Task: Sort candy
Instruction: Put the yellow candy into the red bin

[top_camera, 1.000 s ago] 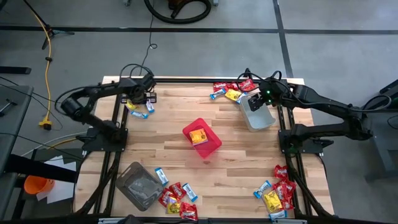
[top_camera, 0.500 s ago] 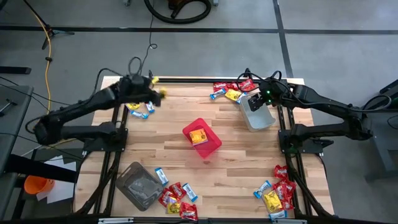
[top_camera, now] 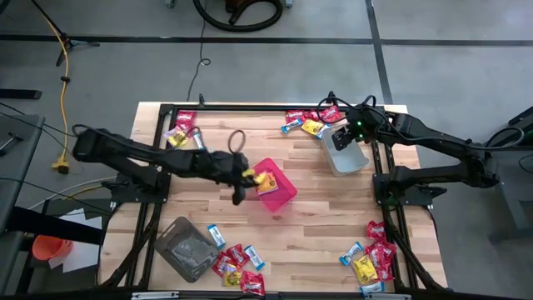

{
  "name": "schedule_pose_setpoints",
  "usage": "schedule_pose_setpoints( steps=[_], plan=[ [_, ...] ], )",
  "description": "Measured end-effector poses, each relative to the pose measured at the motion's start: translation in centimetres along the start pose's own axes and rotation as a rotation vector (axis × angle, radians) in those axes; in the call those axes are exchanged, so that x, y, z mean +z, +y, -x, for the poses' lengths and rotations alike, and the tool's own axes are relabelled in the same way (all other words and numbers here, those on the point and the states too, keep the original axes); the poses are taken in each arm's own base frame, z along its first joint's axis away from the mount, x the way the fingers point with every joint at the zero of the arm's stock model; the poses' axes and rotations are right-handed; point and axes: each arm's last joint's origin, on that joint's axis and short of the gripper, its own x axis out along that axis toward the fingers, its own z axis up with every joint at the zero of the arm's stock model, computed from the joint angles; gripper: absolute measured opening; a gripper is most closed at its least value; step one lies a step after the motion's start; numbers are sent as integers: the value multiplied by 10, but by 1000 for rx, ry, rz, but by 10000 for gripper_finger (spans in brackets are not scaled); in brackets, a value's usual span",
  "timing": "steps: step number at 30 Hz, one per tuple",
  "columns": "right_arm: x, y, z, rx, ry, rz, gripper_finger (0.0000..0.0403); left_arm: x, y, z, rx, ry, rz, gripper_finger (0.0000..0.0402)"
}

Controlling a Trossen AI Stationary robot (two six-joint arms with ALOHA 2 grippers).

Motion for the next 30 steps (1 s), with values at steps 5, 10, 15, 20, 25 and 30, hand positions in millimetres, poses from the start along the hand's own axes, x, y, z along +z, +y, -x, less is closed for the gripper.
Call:
schedule_pose_setpoints(
  steps=[5,10,15,20,25,30],
  plan=[
    [0,0,0,6,4,0,216,11,-5,-23,39,117,-137,53],
    [-1,0,0,8,9,1,216,28,-12,-36,52,191,-249,107],
    [-2,0,0,19,32,26,216,40,-14,-36,100,232,-279,169],
    [-4,0,0,29,53,28,216,53,-9,-16,170,293,-255,207],
    [-3,0,0,33,48,27,216,66,6,16,243,261,-158,215],
    [1,6,0,159,37,42,216,87,14,50,268,94,-129,216]
  ],
)
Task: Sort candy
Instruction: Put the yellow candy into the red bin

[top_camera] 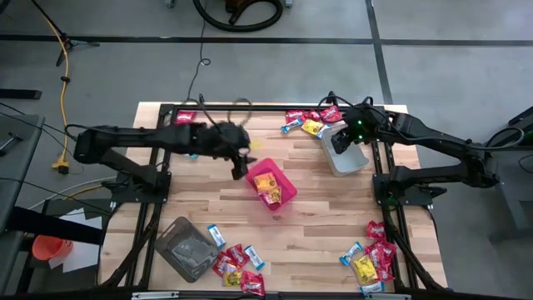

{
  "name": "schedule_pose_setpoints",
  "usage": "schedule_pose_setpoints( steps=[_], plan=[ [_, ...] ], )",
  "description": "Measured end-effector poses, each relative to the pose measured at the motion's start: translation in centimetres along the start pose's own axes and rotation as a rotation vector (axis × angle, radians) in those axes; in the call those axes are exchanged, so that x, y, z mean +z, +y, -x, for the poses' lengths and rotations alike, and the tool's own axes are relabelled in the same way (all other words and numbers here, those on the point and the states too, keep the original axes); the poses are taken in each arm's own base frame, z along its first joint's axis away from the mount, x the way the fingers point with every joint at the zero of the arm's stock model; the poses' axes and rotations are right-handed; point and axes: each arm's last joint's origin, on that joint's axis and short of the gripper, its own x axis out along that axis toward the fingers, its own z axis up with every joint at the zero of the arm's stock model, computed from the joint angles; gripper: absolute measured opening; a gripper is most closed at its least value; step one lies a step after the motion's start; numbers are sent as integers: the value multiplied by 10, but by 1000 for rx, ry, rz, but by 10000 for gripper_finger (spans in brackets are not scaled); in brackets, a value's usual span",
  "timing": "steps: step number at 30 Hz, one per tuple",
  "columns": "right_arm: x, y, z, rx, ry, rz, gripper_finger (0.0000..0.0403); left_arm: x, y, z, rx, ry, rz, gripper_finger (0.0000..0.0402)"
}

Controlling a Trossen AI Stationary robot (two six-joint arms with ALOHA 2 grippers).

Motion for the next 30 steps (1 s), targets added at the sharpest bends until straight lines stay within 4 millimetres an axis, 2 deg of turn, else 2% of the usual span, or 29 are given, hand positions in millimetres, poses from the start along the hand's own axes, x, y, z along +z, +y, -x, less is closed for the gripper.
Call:
schedule_pose_setpoints(
  steps=[2,5,7,10,14,18,23,30],
  plan=[
    [3,6,0,116,-10,45,216,4,7,10,-4,-114,28,216],
    [8,17,3,308,-46,132,216,-4,17,19,-17,-258,95,216],
    [11,26,6,419,-81,179,216,-16,24,22,-25,-320,160,216],
    [14,36,9,487,-145,246,216,-35,29,23,-61,-404,259,216],
    [14,42,11,451,-212,348,216,-55,30,24,-101,-434,334,216],
    [13,42,10,379,-250,467,216,-68,27,23,-87,-374,259,216],
    [14,41,10,337,-253,410,216,-71,27,21,-73,-339,209,216],
    [15,43,11,366,-257,372,216,-71,27,21,-65,-340,171,216]
  ],
)
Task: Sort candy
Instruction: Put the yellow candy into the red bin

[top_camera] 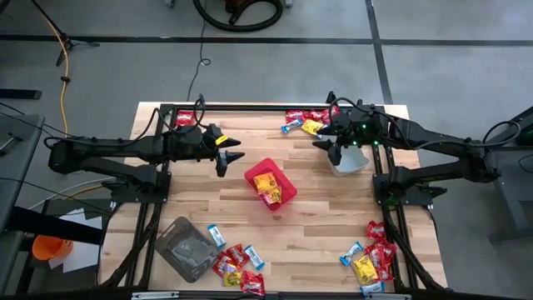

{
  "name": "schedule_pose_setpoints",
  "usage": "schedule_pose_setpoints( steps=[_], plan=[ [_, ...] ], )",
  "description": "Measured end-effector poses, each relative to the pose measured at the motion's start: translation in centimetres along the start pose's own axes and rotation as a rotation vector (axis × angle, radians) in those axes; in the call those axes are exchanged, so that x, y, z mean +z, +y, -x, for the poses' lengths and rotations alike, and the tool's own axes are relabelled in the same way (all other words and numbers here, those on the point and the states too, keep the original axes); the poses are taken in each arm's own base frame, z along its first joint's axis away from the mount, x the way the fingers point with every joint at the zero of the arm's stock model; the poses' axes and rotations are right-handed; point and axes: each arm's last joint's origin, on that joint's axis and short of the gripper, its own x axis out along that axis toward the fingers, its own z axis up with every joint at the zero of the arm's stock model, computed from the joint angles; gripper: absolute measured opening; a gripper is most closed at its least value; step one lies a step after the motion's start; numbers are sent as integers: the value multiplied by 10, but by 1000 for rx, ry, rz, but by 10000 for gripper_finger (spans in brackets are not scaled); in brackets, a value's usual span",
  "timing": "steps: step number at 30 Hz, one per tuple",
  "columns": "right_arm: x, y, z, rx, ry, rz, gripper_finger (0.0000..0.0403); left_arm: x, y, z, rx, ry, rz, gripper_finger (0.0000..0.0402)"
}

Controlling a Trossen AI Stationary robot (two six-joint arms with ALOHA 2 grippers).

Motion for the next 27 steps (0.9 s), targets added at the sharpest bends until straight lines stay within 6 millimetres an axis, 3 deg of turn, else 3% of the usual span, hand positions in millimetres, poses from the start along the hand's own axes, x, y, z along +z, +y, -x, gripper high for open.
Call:
schedule_pose_setpoints(
  steps=[6,12,18,22,27],
  plan=[
    [-1,0,0,4,8,6,216,-1,3,1,61,39,36,216],
    [0,0,-2,-2,3,10,216,-1,37,23,532,322,271,216],
    [0,-2,-17,-51,27,9,216,-30,79,43,955,473,451,216],
    [-3,-3,-30,-56,71,6,216,-53,96,46,1102,445,649,216],
    [-7,-4,-43,-62,117,4,216,-79,108,49,1281,365,728,216]
  ],
)
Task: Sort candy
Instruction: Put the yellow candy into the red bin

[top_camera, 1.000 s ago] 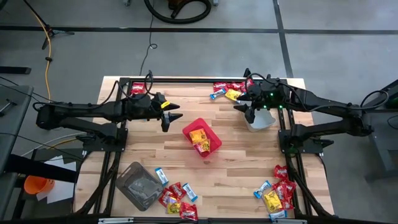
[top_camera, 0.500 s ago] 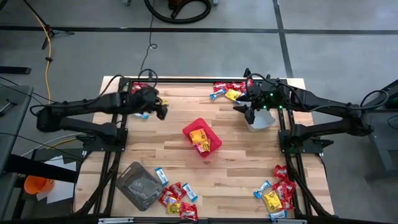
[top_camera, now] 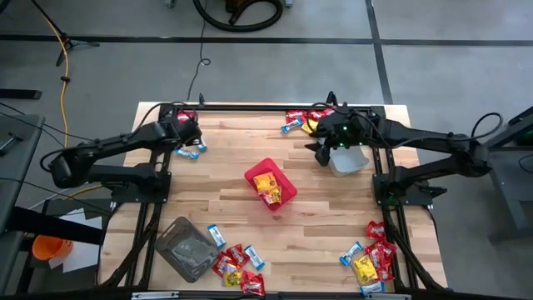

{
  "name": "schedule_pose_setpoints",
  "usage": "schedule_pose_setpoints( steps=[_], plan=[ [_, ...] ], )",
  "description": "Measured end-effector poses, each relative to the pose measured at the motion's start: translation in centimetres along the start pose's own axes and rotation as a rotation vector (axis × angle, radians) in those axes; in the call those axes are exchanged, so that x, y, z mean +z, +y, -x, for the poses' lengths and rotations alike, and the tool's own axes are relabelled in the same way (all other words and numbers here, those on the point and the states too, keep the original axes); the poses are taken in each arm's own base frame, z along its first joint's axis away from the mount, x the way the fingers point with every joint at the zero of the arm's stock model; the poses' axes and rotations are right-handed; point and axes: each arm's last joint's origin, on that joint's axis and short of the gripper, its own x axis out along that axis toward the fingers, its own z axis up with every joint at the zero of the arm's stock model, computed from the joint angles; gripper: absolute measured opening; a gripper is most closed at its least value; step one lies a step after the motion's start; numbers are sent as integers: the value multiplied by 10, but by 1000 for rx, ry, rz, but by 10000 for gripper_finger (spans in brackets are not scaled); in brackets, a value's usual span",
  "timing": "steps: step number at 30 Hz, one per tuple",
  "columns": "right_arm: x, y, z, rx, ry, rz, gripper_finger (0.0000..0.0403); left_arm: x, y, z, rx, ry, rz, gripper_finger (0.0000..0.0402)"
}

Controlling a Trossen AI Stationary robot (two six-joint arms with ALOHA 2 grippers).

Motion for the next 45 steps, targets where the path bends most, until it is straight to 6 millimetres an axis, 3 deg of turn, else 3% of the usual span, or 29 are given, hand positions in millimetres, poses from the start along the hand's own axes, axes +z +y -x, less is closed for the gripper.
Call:
schedule_pose_setpoints(
  steps=[7,16,29,34,40,45],
  plan=[
    [-1,0,-7,-2,25,2,216,-13,16,-27,117,-55,216,216],
    [-1,0,-7,-2,24,0,216,-16,26,-59,110,-73,404,216],
    [-1,0,-7,-2,24,-1,216,-5,30,-81,100,-35,393,210],
    [-1,0,-7,-2,24,-1,216,-7,28,-86,120,-15,337,154],
    [-1,0,-7,-2,24,-32,216,-8,27,-82,78,-8,312,17],
    [-1,0,-7,-3,24,-45,216,-4,24,-67,-65,-22,295,9]
  ],
)
